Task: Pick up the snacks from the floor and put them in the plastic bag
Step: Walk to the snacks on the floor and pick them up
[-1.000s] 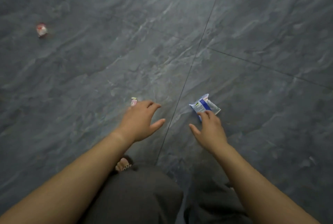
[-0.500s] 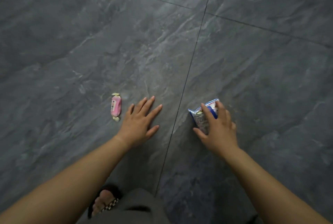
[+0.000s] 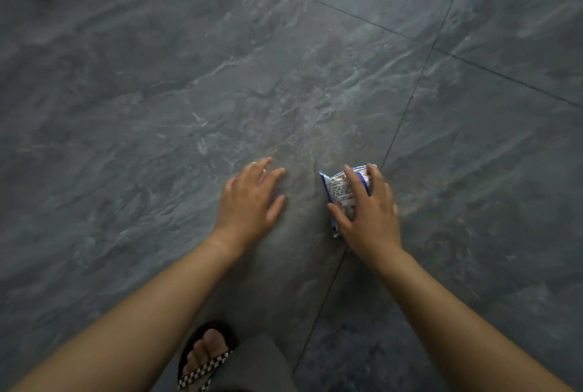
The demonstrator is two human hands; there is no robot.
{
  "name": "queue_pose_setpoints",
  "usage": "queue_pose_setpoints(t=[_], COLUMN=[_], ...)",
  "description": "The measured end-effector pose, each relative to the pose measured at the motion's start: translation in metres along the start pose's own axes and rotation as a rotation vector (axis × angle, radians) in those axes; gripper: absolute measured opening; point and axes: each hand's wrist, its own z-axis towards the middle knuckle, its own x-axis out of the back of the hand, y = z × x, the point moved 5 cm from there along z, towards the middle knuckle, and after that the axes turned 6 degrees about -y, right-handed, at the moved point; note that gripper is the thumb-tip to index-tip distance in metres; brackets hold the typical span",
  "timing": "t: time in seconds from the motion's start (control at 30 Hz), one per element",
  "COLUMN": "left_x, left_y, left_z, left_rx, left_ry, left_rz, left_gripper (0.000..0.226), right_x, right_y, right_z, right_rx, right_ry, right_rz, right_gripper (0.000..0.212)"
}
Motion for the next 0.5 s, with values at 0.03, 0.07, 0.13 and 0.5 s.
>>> queue_pose_setpoints(t=[0.03, 0.07, 0.13, 0.5], left_x=[0.004, 0.007, 0.009, -0.006], left_y=[-0.012, -0.022, -0.031, -0.017], left_z=[0.0, 0.0, -0.001, -0.005], left_rx=[0.079, 0.15, 0.255, 0.164], left_ry=[0.036, 0.061, 0.044, -0.059], left_rz=[-0.044, -0.088, -0.157, -0.181], left_gripper=[0.047, 0.045, 0.047, 0.051], right_x=[-0.002, -0.005, -0.008, 0.0], right_y=[-0.003, -0.004, -0.003, 0.029], right_z=[0.002, 0.002, 0.0, -0.027], right_rx=[0.003, 0.001, -0.013, -0.086], right_ry=[-0.003, -0.015, -0.038, -0.041], right_rz=[-0.013, -0.036, -0.087, -0.012], right_gripper=[0.064, 0.063, 0.061, 0.054])
